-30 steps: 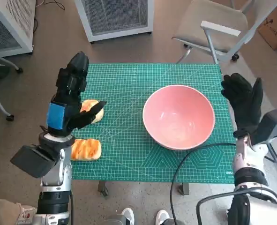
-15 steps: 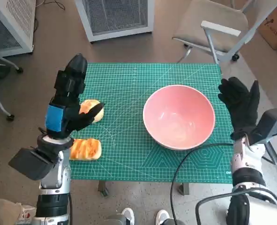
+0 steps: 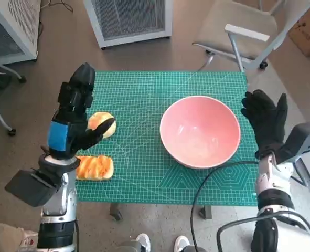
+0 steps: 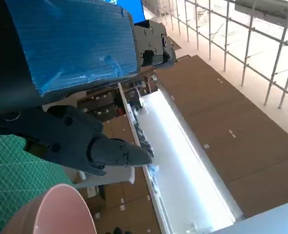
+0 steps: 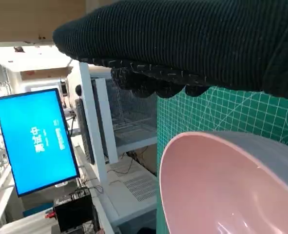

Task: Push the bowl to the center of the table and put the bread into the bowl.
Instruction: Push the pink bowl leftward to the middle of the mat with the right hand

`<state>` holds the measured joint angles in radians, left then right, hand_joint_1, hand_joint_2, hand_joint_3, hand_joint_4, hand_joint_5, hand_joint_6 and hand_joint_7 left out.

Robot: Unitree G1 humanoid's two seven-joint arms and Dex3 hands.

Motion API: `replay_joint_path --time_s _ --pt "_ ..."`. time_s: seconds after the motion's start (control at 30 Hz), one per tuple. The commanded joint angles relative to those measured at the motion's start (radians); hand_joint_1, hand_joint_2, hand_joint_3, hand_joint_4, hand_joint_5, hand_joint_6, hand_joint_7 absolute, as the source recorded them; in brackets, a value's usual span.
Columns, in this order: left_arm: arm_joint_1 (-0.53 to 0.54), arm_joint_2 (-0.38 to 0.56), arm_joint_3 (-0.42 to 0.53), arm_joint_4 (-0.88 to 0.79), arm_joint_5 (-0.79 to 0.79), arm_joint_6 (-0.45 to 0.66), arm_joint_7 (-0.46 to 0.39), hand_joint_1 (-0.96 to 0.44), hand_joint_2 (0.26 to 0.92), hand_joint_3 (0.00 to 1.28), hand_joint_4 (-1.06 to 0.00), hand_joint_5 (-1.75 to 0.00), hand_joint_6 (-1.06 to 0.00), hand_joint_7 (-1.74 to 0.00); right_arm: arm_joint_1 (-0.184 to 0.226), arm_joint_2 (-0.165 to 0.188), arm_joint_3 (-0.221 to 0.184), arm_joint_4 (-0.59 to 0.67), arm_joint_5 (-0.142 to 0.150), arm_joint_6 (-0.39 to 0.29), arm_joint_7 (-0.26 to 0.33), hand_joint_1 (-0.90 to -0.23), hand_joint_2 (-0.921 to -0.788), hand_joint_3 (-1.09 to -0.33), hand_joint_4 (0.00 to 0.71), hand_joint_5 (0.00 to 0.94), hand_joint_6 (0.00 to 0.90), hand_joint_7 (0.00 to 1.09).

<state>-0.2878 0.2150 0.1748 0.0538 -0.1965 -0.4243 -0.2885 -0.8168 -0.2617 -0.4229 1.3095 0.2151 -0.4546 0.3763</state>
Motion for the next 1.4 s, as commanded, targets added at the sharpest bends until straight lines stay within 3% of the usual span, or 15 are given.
replay_joint_path --time_s 0.03,0.13,0.3,0.47,1.0,1.4 --pt "0.015 0.015 0.009 -0.03 -0.009 0.014 0.001 -0.31 0.887 0.27 -0.05 0.0 0.0 -0.43 0.018 0.024 0.003 0.016 -0.005 0.022 0.002 -0.573 -0.921 -0.707 0.034 0.0 0.194 0.01" --pt "0.02 0.019 0.012 -0.04 -0.009 0.019 0.004 -0.31 0.814 0.41 -0.04 0.0 0.0 -0.43 0.015 0.037 0.007 0.016 -0.011 0.023 0.003 -0.575 -0.921 -0.707 0.034 0.0 0.195 0.01" --pt "0.029 0.023 0.017 -0.056 -0.013 0.028 0.006 -0.29 0.758 0.53 -0.04 -0.01 0.0 -0.43 0.013 0.052 0.014 0.016 -0.016 0.023 0.004 -0.566 -0.921 -0.709 0.037 0.002 0.192 0.01" --pt "0.03 0.022 0.018 -0.06 -0.013 0.033 0.005 -0.29 0.74 0.56 -0.03 -0.01 0.0 -0.43 0.013 0.054 0.013 0.015 -0.018 0.023 0.004 -0.564 -0.921 -0.708 0.039 0.003 0.19 0.01" --pt "0.082 0.03 0.037 -0.157 -0.005 0.084 0.032 -0.23 0.629 0.79 0.0 0.0 0.0 -0.35 -0.007 0.107 0.019 0.019 -0.024 0.048 0.024 -0.557 -0.921 -0.703 0.08 0.014 0.212 0.02" --pt "0.128 0.04 0.061 -0.18 -0.003 0.083 0.035 -0.24 0.634 0.76 0.0 0.0 0.0 -0.26 -0.025 0.137 0.02 0.021 -0.026 0.06 0.031 -0.571 -0.921 -0.669 0.075 0.005 0.215 0.02"
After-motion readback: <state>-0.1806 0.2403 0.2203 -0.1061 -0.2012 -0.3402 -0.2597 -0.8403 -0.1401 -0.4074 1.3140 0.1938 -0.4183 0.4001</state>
